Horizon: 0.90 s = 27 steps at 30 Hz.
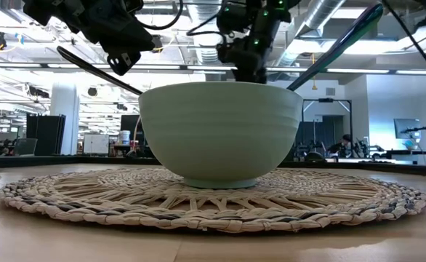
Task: Pick & Place Utensil
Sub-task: Put the purple cup on the brown mat to the top right of the green bowl
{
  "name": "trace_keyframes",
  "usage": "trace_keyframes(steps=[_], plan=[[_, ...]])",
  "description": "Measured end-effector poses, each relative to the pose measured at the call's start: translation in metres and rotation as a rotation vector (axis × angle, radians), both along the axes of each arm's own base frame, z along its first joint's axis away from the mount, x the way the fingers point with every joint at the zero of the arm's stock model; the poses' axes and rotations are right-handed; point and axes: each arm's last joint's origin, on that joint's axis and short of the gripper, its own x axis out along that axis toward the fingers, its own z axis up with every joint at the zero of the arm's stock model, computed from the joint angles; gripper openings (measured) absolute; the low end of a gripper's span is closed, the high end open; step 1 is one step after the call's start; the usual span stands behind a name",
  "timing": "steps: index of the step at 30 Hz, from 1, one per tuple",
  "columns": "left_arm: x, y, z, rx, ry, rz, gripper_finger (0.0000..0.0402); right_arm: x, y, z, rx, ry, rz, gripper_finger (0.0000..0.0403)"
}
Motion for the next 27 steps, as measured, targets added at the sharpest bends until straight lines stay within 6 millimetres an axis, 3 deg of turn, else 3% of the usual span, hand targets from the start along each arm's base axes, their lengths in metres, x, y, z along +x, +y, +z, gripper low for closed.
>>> trace_keyframes(steps=[9, 13, 19, 27], plan=[[0.000, 0.000, 0.001, -0.002, -0.008, -0.001, 0.0057, 0.008, -0.002, -0.019, -0.010, 0.052, -0.003, 0.0149], [0.000, 0.000, 0.001, -0.003, -0.014, -0.004, 0.0057, 0.007, -0.002, -0.020, -0.007, 0.067, -0.003, 0.0110], [0.001, 0.000, 0.002, -0.003, -0.018, -0.003, 0.0057, 0.001, 0.006, -0.012, 0.004, 0.092, 0.014, 0.0013], [0.000, 0.000, 0.002, -0.003, -0.019, -0.001, 0.0057, -0.008, 0.039, 0.011, 0.019, 0.063, 0.020, 0.0009]])
